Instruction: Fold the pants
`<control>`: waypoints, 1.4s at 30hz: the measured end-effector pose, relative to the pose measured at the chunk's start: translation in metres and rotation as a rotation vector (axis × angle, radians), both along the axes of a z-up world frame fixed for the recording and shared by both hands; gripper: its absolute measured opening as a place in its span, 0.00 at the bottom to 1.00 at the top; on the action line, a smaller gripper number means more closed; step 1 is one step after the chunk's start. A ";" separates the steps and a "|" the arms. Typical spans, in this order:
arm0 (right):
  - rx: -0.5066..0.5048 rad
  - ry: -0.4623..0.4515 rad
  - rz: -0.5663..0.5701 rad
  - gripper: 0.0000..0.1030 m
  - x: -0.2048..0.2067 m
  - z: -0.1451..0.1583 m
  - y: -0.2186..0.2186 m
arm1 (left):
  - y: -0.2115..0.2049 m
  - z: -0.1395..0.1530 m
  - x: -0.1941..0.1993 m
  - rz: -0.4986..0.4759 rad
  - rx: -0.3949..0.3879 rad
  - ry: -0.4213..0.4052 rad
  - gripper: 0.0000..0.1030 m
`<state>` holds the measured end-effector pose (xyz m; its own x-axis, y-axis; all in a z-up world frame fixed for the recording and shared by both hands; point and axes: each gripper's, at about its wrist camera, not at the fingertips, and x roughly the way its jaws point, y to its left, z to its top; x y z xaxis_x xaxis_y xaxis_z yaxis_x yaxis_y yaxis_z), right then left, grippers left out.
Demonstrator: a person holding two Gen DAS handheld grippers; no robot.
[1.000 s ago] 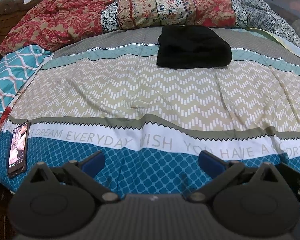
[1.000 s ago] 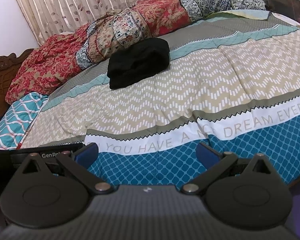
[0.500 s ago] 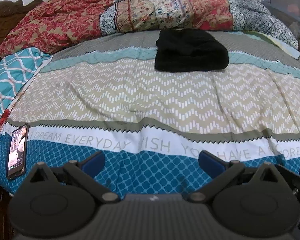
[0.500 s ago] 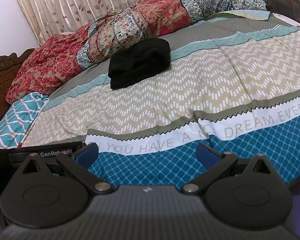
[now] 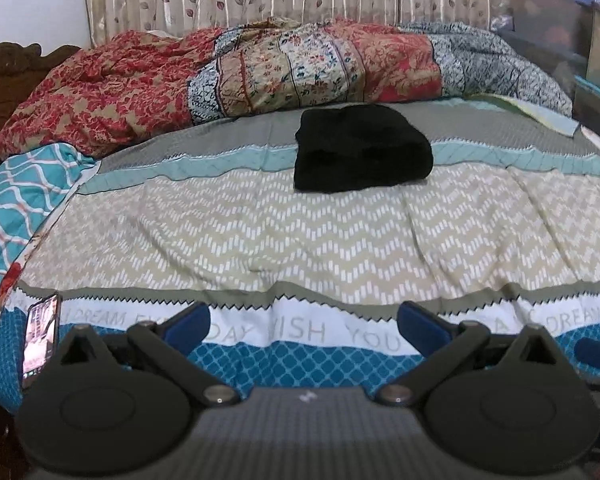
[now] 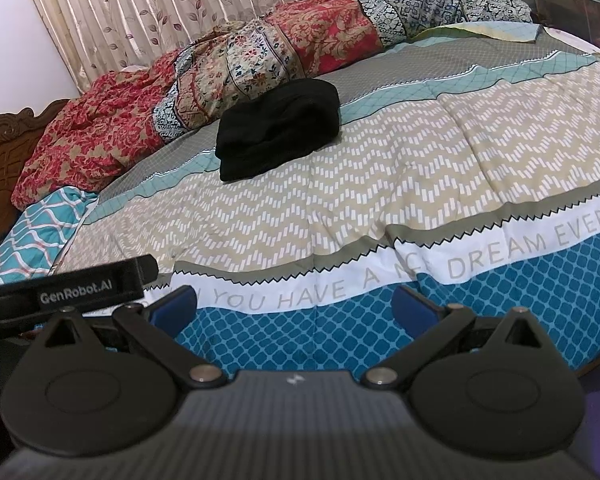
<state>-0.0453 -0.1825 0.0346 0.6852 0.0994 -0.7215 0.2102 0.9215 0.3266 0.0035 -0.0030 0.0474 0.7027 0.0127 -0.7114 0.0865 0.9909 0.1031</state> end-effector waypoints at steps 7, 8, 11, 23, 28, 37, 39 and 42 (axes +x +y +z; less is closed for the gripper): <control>-0.002 -0.007 -0.004 1.00 0.000 0.002 -0.001 | 0.004 -0.003 0.002 0.012 -0.011 0.035 1.00; 0.000 -0.006 -0.005 1.00 0.000 0.002 -0.001 | 0.004 -0.003 0.002 0.016 -0.011 0.035 1.00; 0.002 -0.004 -0.005 1.00 0.000 0.002 0.000 | 0.003 -0.004 0.002 0.031 0.005 0.035 1.00; 0.015 0.005 -0.011 1.00 0.000 -0.002 -0.001 | 0.005 -0.010 0.006 0.044 0.006 0.067 1.00; 0.014 0.011 -0.005 1.00 0.000 -0.003 0.001 | 0.007 -0.011 0.007 0.048 -0.007 0.083 1.00; 0.014 0.015 -0.003 1.00 0.001 -0.003 0.001 | 0.011 -0.015 0.008 0.054 -0.022 0.112 1.00; 0.014 0.014 -0.002 1.00 0.001 -0.003 0.001 | 0.011 -0.016 0.009 0.059 -0.019 0.117 1.00; 0.015 0.015 -0.003 1.00 0.001 -0.003 0.002 | 0.011 -0.018 0.010 0.070 -0.012 0.125 1.00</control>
<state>-0.0448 -0.1808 0.0319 0.6746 0.1078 -0.7302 0.2182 0.9160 0.3368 0.0138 0.0084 0.0298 0.6060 0.0500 -0.7939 0.0281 0.9961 0.0842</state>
